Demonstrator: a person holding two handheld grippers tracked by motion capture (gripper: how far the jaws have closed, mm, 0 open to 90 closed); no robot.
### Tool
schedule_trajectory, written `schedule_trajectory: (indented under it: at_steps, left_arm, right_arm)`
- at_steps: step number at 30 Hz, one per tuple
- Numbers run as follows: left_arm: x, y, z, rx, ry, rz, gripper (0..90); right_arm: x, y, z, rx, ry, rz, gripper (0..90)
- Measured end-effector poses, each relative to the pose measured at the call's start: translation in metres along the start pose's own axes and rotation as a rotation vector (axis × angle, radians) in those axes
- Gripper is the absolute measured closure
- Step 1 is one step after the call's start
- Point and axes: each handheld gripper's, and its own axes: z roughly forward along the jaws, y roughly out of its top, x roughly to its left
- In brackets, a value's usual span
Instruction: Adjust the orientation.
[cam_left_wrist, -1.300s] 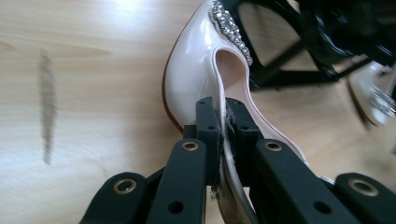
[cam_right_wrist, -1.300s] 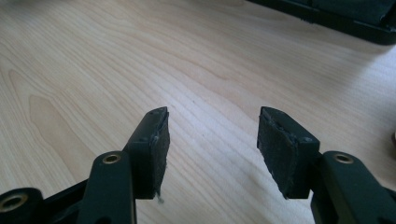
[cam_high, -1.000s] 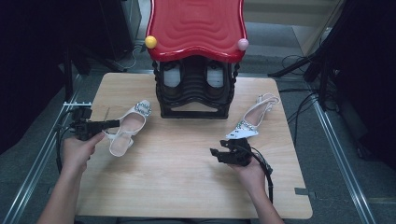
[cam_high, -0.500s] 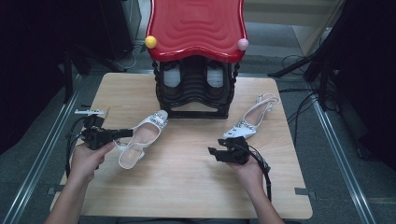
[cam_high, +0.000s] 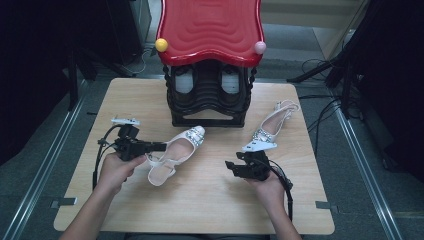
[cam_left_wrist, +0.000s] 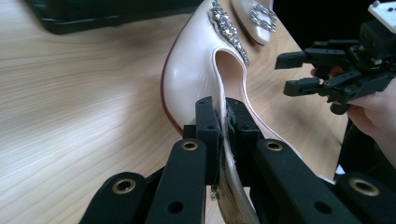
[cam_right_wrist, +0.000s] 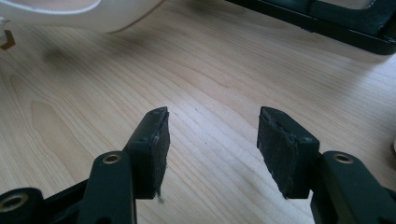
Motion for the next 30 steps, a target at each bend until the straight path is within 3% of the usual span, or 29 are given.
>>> schedule_trajectory:
  at_steps: [7, 13, 19, 23, 26, 30]
  left_arm:
    - [-0.015, 0.004, 0.031, 0.037, -0.047, 0.019, 85.9]
    - [-0.021, 0.004, 0.055, 0.082, -0.056, 0.036, 85.7]
    - [-0.01, 0.003, 0.068, 0.104, -0.022, 0.023, 85.5]
    - [-0.006, 0.002, 0.071, 0.125, 0.055, 0.041, 85.2]
    - [-0.002, 0.0, 0.071, 0.114, 0.047, 0.029, 84.8]
    - [-0.004, 0.0, 0.071, 0.116, 0.047, 0.043, 82.0]
  right_arm:
    - [-0.001, -0.005, -0.007, -0.015, -0.008, 0.016, 45.2]
    - [-0.001, -0.009, -0.01, -0.02, -0.013, 0.029, 45.2]
    - [0.0, -0.01, -0.01, -0.021, -0.016, 0.032, 45.2]
    - [0.001, -0.01, -0.007, -0.016, -0.014, 0.027, 45.3]
    - [0.002, -0.009, -0.004, -0.014, -0.011, 0.026, 45.3]
    - [0.004, -0.009, -0.001, -0.009, -0.01, 0.023, 45.3]
